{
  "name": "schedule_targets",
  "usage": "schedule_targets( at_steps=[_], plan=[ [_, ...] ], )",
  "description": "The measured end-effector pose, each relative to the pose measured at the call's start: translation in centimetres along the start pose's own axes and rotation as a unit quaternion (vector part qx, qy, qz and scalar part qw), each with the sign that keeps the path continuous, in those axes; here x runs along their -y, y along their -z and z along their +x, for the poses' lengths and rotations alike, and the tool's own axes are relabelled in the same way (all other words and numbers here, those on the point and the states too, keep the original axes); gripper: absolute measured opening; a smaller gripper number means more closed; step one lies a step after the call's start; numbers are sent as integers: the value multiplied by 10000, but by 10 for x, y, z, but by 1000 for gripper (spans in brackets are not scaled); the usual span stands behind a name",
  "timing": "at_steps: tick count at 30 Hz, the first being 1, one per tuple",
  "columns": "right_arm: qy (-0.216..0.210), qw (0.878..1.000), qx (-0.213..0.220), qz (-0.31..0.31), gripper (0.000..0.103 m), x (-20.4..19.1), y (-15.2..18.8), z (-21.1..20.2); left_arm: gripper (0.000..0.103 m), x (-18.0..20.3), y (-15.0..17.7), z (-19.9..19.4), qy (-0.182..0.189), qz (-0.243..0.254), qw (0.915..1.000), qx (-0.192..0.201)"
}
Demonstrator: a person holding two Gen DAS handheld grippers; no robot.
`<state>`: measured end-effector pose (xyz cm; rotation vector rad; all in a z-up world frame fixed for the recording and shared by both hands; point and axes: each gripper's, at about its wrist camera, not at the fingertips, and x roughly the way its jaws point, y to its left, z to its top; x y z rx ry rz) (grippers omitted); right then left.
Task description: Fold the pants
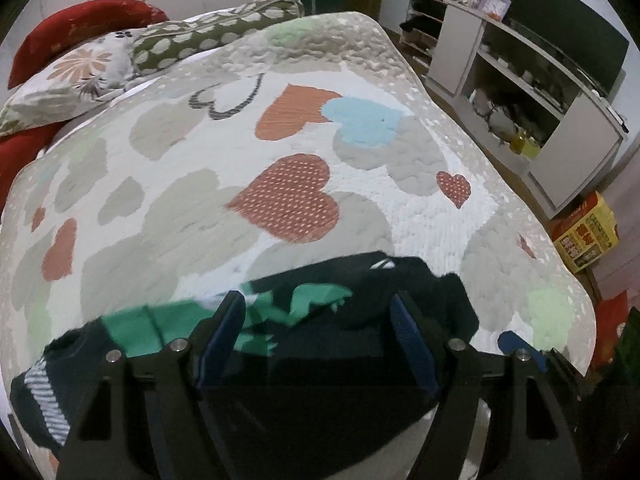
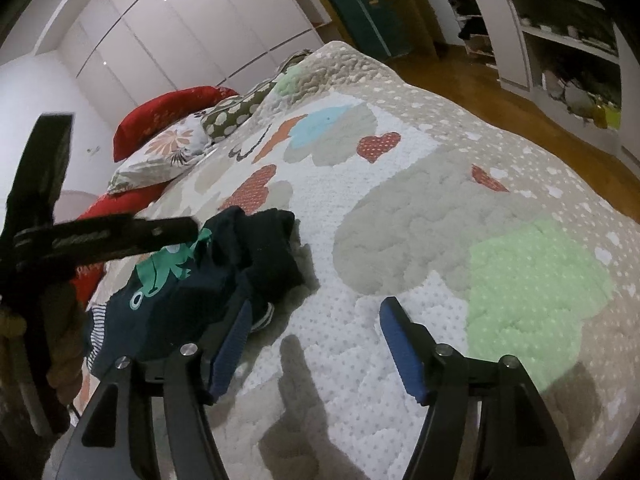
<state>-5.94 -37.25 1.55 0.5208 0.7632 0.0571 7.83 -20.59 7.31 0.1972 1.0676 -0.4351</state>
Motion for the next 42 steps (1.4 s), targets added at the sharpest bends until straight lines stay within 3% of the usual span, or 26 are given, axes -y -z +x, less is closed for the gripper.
schedule_targets(
  at_steps=[9, 14, 19, 21, 22, 23, 24, 27, 36, 42],
  plan=[
    [-128, 9997, -86, -170, 77, -9, -9, 18, 74, 8, -28, 35, 485, 66, 9983, -310],
    [-131, 9994, -124, -283, 80, -17, -15, 30, 74, 12, -40, 62, 1012, 58, 9918, -774],
    [-150, 9992, -194, -327, 80, -27, -21, 45, 74, 18, -37, 74, 1138, 178, 9895, -869],
    [-185, 9991, -184, -339, 76, -32, -24, 51, 55, 23, -35, 72, 1162, 404, 9886, -874],
    [-220, 9989, -182, -363, 56, -34, -25, 52, 29, 23, -34, 70, 1185, 470, 9880, -868],
    [-284, 9987, -198, -386, 40, -37, -26, 54, 22, 23, -33, 65, 1235, 476, 9874, -862],
    [-364, 9981, -277, -406, 28, -40, -26, 57, 17, 21, -33, 61, 1250, 454, 9878, -815],
    [-451, 9978, -248, -414, 24, -50, -30, 53, 15, 7, -30, 41, 1394, 314, 9880, -593],
    [-667, 9897, -151, -1256, 24, -122, -26, 32, 15, -61, 5, -30, 1452, -413, 9882, 249],
    [-810, 9704, -538, -2211, 31, -191, 3, 56, 15, -137, 58, -48, 1086, -1378, 9834, 473]
  ],
)
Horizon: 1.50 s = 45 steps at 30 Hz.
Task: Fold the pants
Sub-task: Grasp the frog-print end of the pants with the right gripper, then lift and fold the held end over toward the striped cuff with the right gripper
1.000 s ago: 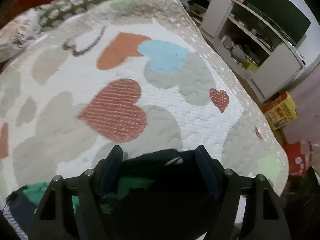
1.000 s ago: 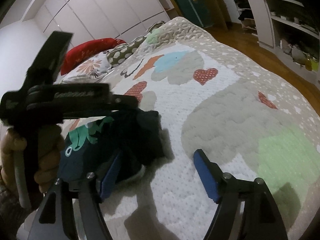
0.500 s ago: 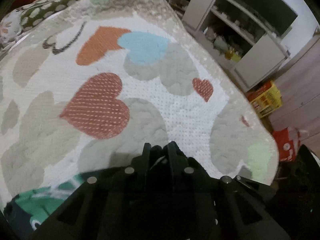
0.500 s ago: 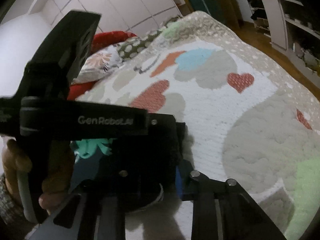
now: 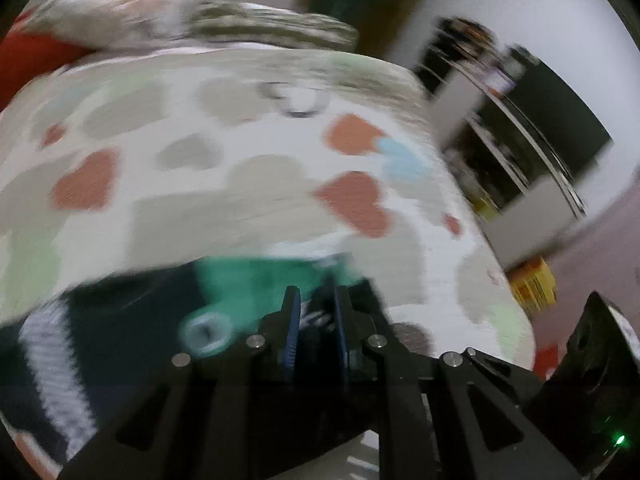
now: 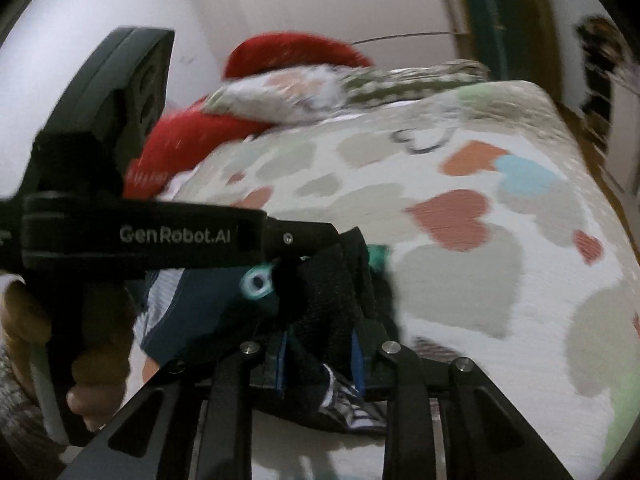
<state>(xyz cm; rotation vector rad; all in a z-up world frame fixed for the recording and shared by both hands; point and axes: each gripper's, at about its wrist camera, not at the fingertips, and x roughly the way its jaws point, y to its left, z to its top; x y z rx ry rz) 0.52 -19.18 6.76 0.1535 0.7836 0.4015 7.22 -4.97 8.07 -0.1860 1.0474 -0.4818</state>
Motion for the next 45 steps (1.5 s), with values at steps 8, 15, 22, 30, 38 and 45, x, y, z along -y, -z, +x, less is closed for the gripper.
schedule_targets(
  at_steps=[8, 15, 22, 30, 38, 45],
  plan=[
    [-412, 9935, -701, -802, 45, -61, 19, 34, 38, -80, 61, -63, -568, -1114, 9907, 541],
    [-295, 9973, -380, -562, 45, -42, -4, -15, 46, -110, 111, -104, -804, -1624, 9782, 1012],
    [623, 9970, -422, 186, 28, -7, -24, 5, 46, -129, 132, -113, -920, -1860, 9725, 1059],
    [838, 9948, -508, -283, 73, -42, -6, 33, 47, -131, 146, -126, -1027, -1812, 9711, 1166],
    [712, 9932, -916, -108, 11, -45, -10, 54, 47, -147, 154, -127, -1028, -2130, 9646, 1167],
    [653, 9898, -1258, -115, 21, -46, -1, 87, 47, -155, 160, -132, -1058, -2210, 9623, 1183]
  ],
)
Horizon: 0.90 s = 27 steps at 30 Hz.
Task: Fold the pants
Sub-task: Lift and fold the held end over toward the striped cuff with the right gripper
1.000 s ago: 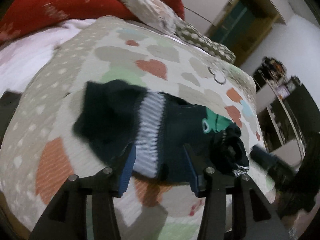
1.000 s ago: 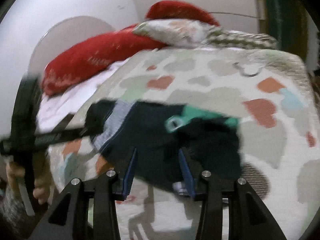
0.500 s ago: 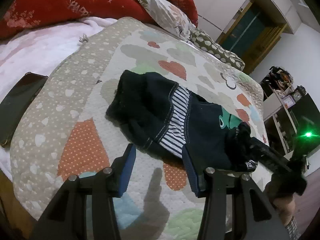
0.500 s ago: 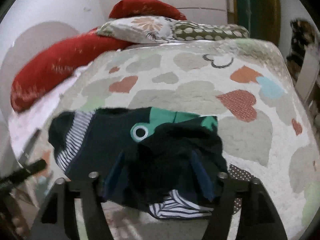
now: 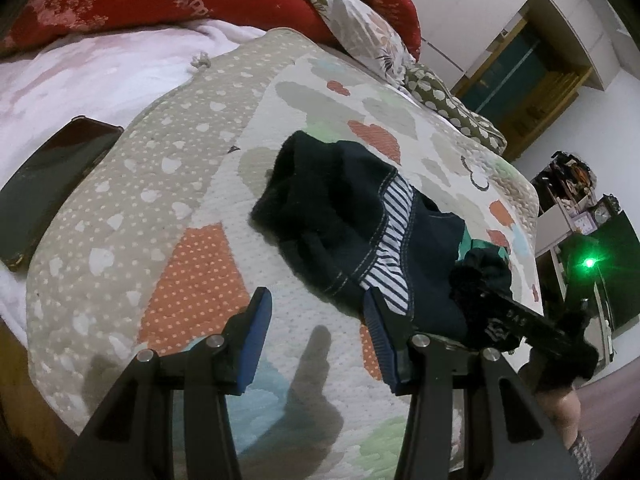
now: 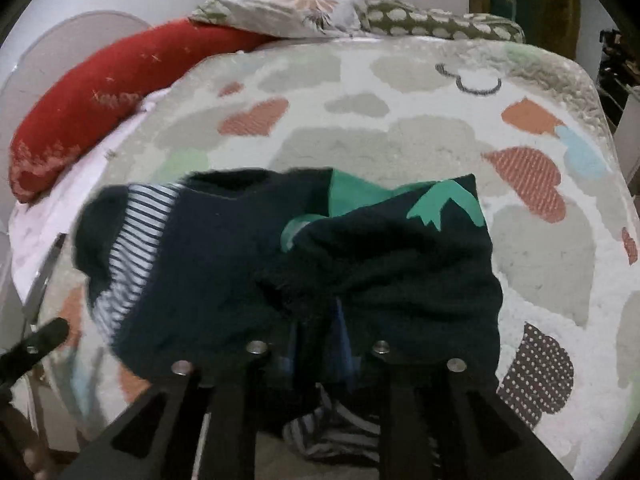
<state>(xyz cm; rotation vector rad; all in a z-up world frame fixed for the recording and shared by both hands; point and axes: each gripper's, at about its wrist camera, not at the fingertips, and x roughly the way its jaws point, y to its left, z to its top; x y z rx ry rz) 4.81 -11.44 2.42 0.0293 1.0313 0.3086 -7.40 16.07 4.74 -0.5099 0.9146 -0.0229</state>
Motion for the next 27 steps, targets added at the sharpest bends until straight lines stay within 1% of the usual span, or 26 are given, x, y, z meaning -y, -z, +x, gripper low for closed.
schedule_targets(
  at_steps=[2, 3, 5, 7, 8, 10, 12, 13, 18, 20, 22, 23, 25, 27],
  plan=[
    [-56, 9999, -64, 85, 25, 2, -2, -5, 50, -6, 0, -4, -32, -48, 10000, 66],
    [-66, 9999, -89, 100, 29, 2, -4, -12, 51, -9, -1, -5, -40, -96, 9999, 99],
    [-76, 9999, 86, 49, 34, -4, -7, -33, 51, -19, -3, -9, -56, -241, 9996, 163],
    [-94, 9995, 275, -99, 44, -16, -10, -50, 51, -29, -5, -12, -55, -391, 9990, 223],
    [-171, 9990, 355, -187, 47, -24, -12, -56, 51, -34, -6, -14, -52, -471, 9985, 263],
    [-428, 9975, 374, -414, 61, -47, -19, -61, 51, -40, -8, -17, -59, -550, 9980, 312],
    [-708, 9950, 235, -668, 66, -76, -27, -57, 51, -46, -8, -19, -83, -584, 9977, 333],
    [-829, 9934, 120, -781, 66, -91, -31, -52, 51, -48, -8, -19, -92, -593, 9976, 333],
    [-1114, 9853, -452, -1213, 69, -160, -51, -18, 51, -61, -6, -22, -148, -686, 9970, 323],
    [-975, 9825, -589, -1472, 71, -184, -58, -1, 51, -67, -5, -23, -196, -736, 9966, 325],
    [-736, 9797, -758, -1702, 74, -205, -63, 18, 51, -70, -4, -24, -246, -732, 9965, 333],
    [-605, 9782, -878, -1784, 74, -212, -65, 29, 51, -71, -4, -24, -274, -713, 9965, 334],
    [-358, 9753, -1097, -1884, 78, -222, -66, 47, 51, -71, -4, -25, -317, -661, 9967, 345],
    [-94, 9727, -1249, -1953, 79, -229, -66, 64, 51, -71, -4, -25, -319, -633, 9969, 337]
  ],
)
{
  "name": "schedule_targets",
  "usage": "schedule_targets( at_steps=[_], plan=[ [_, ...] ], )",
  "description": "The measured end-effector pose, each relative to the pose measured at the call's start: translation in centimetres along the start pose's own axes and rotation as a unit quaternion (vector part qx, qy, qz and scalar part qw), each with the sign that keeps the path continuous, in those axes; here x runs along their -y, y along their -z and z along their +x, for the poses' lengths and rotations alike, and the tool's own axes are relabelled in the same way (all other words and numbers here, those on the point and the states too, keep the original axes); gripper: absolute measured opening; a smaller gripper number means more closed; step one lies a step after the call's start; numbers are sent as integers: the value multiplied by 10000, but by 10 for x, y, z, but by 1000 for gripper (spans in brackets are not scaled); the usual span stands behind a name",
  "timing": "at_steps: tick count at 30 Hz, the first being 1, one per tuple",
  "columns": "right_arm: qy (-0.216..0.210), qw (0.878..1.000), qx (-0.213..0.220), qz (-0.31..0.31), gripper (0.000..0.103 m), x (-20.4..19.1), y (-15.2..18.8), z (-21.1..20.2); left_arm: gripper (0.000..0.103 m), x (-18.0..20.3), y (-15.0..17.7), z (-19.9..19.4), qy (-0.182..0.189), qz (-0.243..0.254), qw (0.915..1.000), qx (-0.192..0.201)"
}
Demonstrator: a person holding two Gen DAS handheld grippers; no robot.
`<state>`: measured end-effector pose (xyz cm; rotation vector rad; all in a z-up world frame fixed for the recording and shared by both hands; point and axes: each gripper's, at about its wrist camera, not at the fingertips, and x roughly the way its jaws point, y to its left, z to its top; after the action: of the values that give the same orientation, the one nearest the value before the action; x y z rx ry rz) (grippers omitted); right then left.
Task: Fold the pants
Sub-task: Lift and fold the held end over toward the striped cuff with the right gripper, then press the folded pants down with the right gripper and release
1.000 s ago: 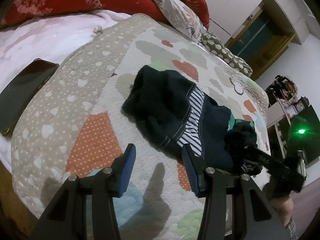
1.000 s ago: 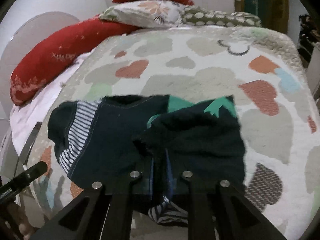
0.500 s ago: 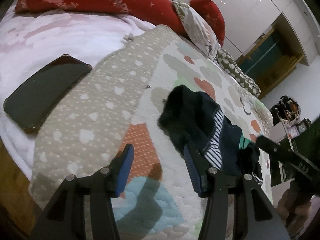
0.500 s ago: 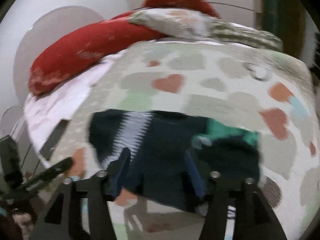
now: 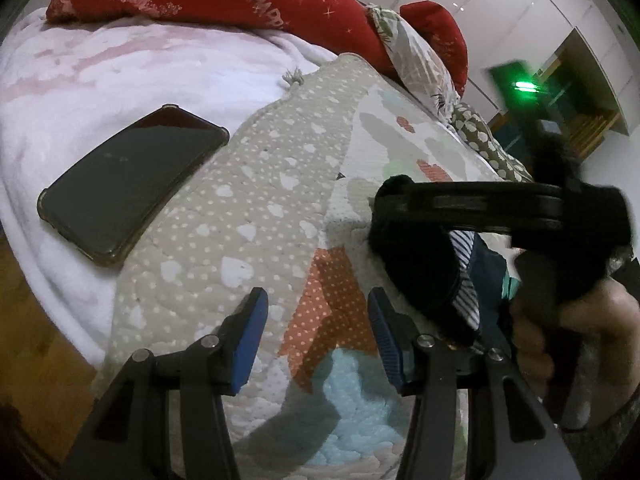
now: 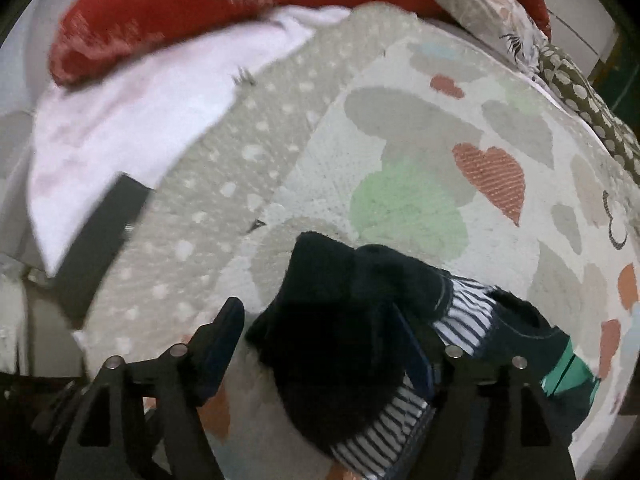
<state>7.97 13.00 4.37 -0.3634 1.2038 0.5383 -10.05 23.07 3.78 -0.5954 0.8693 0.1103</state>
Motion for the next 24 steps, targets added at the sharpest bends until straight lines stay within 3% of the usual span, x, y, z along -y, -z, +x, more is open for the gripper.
schedule_targets(
  at_steps=[4, 5, 7, 9, 15, 17, 21, 22, 23, 24],
  plan=[
    [514, 9977, -320, -307, 75, -12, -3, 27, 56, 1, 0, -1, 45, 8, 10000, 5],
    [564, 9972, -283, -404, 69, -14, -1, 28, 57, 2, 1, -1, 50, 16, 10000, 19],
    [676, 9967, -154, -431, 41, -11, 3, 21, 57, 5, 1, 1, 81, 15, 10000, 2],
    [592, 9977, -81, -329, 30, -2, 5, 13, 57, 9, 2, 3, 214, 7, 9998, -29],
    [-96, 9997, 182, 133, 27, 30, 8, -19, 58, 48, 4, 19, 790, 353, 9962, -68],
    [-242, 9993, 212, 207, 27, 33, 7, -26, 66, 61, 5, 27, 1008, 418, 9940, -66],
    [-485, 9979, 223, 367, 27, 40, 9, -35, 65, 83, 2, 41, 1145, 481, 9923, -4],
    [-549, 9973, 229, 426, 27, 43, 10, -37, 49, 87, 2, 43, 1166, 483, 9920, -15],
    [-586, 9968, 252, 477, 27, 46, 12, -39, 20, 92, 1, 47, 1245, 502, 9909, -77],
    [-614, 9963, 287, 524, 27, 50, 13, -41, 8, 97, 0, 50, 1272, 542, 9902, -175]
  ],
)
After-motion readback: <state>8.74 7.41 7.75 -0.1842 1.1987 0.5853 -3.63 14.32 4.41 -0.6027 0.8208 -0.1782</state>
